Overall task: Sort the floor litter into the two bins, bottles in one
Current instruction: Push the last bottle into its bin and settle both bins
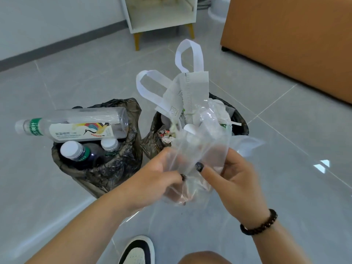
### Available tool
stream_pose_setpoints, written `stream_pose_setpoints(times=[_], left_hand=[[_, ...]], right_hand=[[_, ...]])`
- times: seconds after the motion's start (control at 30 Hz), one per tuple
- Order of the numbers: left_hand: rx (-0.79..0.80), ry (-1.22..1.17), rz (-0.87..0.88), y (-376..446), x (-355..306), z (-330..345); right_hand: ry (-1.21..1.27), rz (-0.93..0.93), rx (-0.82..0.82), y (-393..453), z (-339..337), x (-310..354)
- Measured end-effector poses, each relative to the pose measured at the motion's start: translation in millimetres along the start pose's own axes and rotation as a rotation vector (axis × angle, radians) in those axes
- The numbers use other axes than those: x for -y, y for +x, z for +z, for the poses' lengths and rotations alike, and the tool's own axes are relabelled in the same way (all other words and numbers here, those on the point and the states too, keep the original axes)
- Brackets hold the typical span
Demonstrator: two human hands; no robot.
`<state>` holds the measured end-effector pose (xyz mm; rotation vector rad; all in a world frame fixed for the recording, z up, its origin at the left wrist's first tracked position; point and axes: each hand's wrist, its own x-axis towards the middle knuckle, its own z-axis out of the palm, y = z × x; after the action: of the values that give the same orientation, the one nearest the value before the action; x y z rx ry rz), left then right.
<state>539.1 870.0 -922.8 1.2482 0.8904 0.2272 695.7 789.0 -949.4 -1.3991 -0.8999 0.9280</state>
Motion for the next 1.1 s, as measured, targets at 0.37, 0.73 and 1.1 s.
stream_pose_setpoints(times=[0.37, 0.73, 1.1], left_hand=[[-0.260, -0.369, 0.036, 38.2, -19.0, -3.8], [-0.155, -0.450, 0.036, 37.3, -18.1, -7.3], [-0.487, -0.929, -0.341, -9.3, 62.6, -76.2]], right_hand=[[-0.295, -0.276, 0.209, 27.9, -14.5, 17.2], [-0.150, 0.167, -0.500, 95.9, -82.3, 43.5], [-0.602, 0.592, -0.242, 146.9, -95.4, -41.2]])
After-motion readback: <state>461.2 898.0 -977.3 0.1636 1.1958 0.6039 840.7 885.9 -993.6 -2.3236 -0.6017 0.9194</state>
